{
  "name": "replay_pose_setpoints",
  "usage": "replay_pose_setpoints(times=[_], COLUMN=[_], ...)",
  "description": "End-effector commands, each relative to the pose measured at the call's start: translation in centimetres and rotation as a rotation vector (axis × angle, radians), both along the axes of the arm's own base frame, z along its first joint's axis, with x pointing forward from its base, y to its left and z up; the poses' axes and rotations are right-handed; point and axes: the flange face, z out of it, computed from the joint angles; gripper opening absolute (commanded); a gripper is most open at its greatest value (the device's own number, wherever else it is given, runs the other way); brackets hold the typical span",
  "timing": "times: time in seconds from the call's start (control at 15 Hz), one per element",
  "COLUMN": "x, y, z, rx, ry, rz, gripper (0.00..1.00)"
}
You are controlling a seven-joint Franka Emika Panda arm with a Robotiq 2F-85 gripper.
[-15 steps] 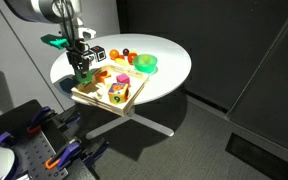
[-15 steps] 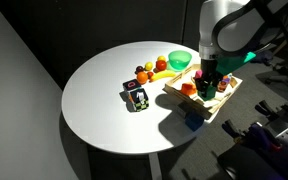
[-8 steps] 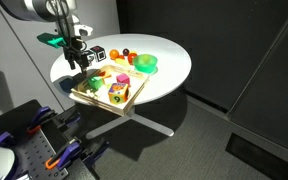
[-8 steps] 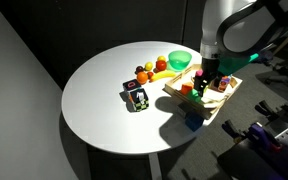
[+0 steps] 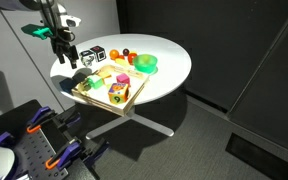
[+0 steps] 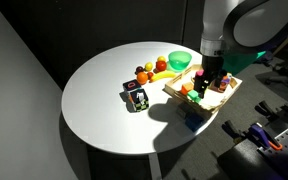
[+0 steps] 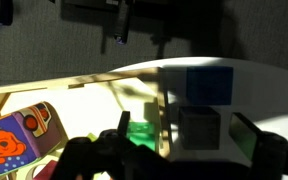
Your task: Pick up the lime green block and put it in the tray
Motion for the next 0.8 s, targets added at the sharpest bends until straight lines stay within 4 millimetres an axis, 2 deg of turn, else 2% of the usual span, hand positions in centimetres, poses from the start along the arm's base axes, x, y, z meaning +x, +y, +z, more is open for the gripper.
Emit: replay_pose_setpoints(times=[0.0,0.33,0.4,0.73], x=[-1.5,-2.1,-1.2,-1.3], y=[-0.1,-0.4,-0.1,-0.1], z=[1.9,3.3,2.3,2.0], rx=[0.005,0.002,-0.001,-0.003], ry=[0.018,-0.011,-0.002,0.004], rz=[-0.02,-0.053,-0.022,-0.022], gripper=[1.0,1.0,1.0,1.0])
